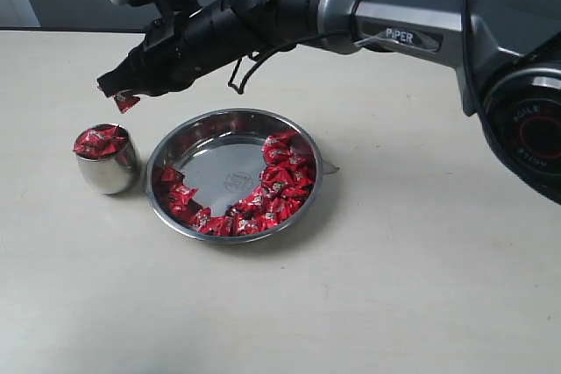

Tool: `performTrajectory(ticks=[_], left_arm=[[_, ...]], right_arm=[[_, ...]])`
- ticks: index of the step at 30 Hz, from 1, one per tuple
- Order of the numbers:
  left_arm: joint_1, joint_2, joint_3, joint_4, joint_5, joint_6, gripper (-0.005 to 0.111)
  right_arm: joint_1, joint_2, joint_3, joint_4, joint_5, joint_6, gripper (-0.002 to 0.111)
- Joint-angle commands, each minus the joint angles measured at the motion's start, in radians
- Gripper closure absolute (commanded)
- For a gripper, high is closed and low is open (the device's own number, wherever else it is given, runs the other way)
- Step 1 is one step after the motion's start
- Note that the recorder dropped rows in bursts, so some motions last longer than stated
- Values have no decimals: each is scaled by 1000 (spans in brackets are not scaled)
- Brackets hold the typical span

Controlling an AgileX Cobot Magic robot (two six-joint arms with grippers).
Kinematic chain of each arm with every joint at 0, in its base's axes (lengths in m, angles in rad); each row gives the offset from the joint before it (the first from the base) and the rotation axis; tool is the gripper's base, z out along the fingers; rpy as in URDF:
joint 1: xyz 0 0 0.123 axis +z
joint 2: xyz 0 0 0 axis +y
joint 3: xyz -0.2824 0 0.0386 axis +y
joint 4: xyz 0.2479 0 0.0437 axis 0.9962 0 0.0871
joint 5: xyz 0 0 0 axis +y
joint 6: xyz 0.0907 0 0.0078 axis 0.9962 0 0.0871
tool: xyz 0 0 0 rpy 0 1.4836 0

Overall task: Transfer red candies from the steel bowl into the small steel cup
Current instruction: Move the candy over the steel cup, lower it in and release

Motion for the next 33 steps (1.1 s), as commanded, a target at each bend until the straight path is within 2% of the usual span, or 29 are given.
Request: performTrajectory(ticks=[1, 8, 33], left_arm=[[-5, -5, 1, 0, -6, -4, 106], [-5, -5, 1, 0, -6, -4, 106], [-5, -5, 1, 0, -6, -4, 106]], right_arm=[[29, 17, -3, 18, -28, -118, 109], [68, 42, -5, 17, -49, -179, 109], [71, 70, -5, 9, -55, -179, 109]])
